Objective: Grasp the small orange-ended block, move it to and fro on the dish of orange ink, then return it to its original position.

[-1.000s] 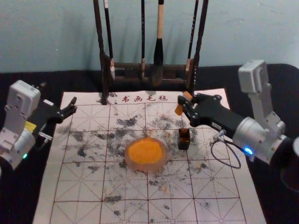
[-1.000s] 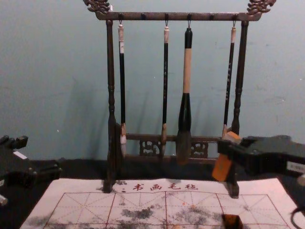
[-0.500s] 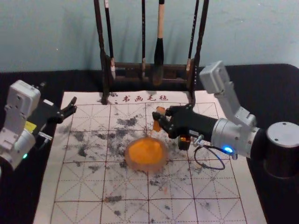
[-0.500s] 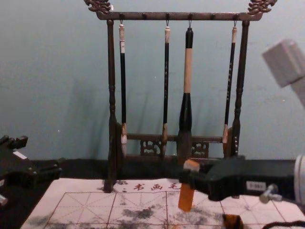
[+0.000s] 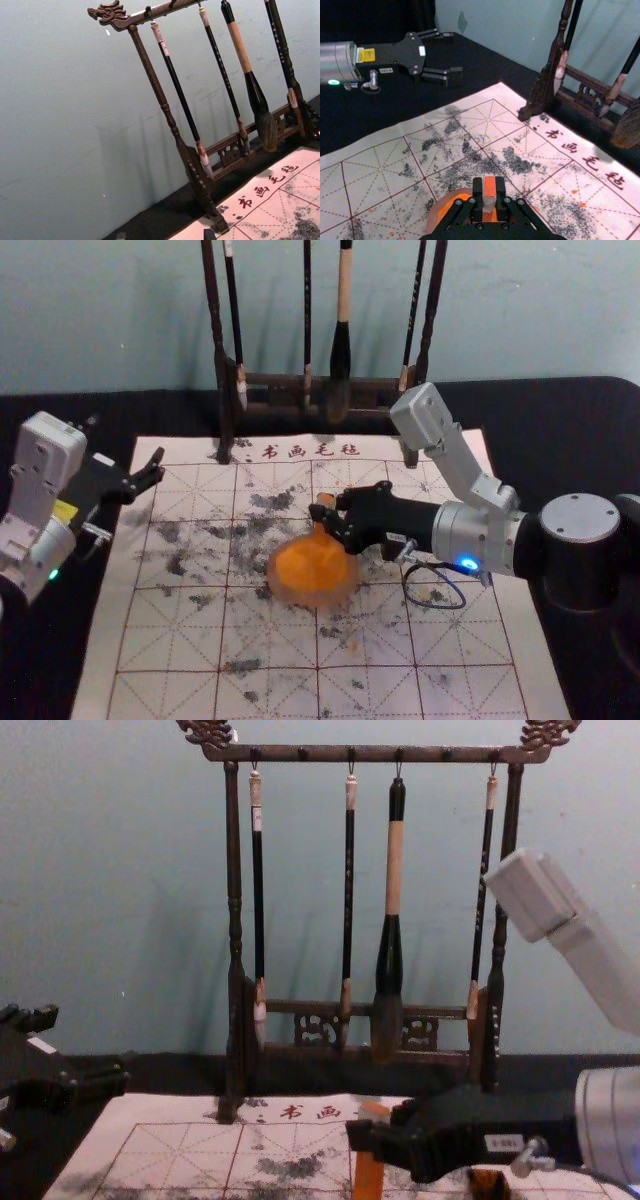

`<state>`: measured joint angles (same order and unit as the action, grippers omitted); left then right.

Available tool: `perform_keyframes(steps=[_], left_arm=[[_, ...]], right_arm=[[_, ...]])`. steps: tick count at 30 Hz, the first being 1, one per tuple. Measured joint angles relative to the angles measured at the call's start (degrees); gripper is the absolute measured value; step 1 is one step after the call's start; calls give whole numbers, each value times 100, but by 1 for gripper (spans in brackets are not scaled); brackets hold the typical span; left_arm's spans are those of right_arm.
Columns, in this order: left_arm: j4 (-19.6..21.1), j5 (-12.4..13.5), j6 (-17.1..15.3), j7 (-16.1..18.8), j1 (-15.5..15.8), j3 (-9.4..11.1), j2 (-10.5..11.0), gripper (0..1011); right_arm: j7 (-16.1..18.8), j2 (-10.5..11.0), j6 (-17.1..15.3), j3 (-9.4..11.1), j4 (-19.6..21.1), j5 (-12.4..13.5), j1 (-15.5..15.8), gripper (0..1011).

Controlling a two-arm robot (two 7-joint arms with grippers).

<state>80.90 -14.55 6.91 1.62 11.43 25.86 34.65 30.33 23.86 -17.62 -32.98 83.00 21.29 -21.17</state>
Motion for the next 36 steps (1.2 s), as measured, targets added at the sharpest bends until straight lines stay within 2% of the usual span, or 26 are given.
perform_keyframes(steps=[8, 17, 36], left_arm=[[0, 0, 0, 0, 0, 0, 0, 1001], [0, 0, 0, 0, 0, 0, 0, 1001], [0, 0, 0, 0, 0, 0, 0, 1001]], right_arm=[[-14, -84, -58, -150, -198, -36, -112, 111], [-55, -175, -66, -229, -365, -106, -198, 110], [-74, -200, -90, -252, -431, -208, -260, 111]])
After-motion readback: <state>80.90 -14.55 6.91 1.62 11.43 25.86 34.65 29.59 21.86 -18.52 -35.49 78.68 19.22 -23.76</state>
